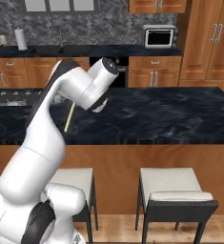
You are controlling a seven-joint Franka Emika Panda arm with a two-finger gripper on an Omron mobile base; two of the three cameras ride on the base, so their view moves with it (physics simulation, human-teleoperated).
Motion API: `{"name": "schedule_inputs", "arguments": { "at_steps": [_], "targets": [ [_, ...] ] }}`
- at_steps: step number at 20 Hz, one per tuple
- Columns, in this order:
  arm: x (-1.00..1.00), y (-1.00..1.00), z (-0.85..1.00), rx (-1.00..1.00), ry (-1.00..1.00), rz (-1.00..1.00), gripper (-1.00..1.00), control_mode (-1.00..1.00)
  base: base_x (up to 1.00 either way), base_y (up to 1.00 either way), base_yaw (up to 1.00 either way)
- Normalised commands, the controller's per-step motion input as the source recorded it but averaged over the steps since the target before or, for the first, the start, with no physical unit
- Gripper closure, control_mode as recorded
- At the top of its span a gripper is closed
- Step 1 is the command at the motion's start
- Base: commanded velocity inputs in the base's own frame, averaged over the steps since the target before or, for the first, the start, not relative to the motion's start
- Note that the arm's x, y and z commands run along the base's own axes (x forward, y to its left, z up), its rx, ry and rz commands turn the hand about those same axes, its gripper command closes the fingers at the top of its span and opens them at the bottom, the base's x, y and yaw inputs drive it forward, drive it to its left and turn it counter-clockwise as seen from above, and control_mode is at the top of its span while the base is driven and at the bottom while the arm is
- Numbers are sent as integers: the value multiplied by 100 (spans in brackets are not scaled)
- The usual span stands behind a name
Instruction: Take a straw from the drawer in front and place it inside the glass cup on the dining counter.
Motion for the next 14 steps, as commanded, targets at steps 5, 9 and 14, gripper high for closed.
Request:
{"name": "schedule_inputs", "arguments": {
  "at_steps": [5,9,14],
  "targets": [
    [49,0,0,17,-12,53,100,-100,0,0,0],
    [17,25,0,14,-11,44,100,-100,0,0,0],
    [4,31,2,18,-10,31,100,-100,0,0,0]
  ]
}}
